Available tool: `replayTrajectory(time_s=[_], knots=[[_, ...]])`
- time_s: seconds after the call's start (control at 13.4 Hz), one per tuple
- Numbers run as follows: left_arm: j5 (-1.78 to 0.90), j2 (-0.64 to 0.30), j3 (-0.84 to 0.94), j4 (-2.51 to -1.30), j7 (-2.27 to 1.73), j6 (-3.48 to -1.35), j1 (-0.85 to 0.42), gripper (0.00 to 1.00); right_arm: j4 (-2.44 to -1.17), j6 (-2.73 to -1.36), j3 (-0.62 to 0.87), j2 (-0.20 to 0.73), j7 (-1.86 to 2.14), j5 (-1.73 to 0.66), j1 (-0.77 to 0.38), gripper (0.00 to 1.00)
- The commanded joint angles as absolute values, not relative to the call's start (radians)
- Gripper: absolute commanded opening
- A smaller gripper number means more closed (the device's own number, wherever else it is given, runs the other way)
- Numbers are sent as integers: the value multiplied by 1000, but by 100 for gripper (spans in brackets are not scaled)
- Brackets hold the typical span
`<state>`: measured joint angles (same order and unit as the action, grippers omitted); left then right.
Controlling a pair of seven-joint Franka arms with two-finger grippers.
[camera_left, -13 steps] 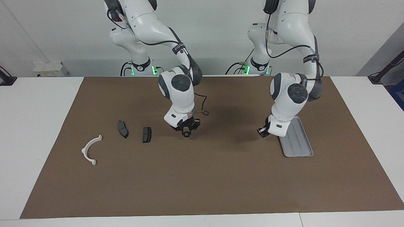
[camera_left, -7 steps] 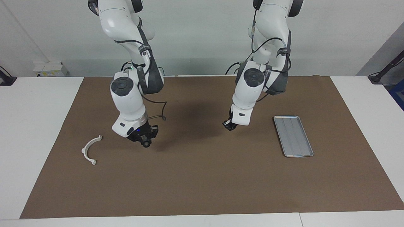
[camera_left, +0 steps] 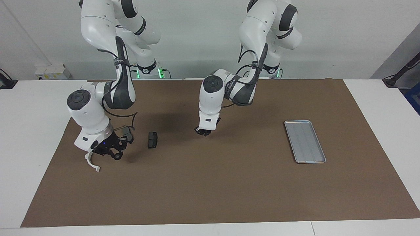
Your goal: Place bearing gear from tray to pile
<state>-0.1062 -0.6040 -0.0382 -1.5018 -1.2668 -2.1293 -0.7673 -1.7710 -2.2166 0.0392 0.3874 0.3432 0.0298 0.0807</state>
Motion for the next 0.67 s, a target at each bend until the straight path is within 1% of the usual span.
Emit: replayTrajectory(time_s=[0.0, 0.3, 0.6], knots=[[-118, -649, -63, -1451, -1301, -2147, -799, 3, -1804, -2259, 54, 387, 370, 31, 97, 0], [-114, -649, -66, -1470, -1301, -2160, -802, 4, -1812, -2283, 54, 406, 371, 32, 107, 0], [-110, -646, -66, -1502, -1301, -2192, -811, 8, -1815, -2307, 54, 429, 382, 31, 109, 0]])
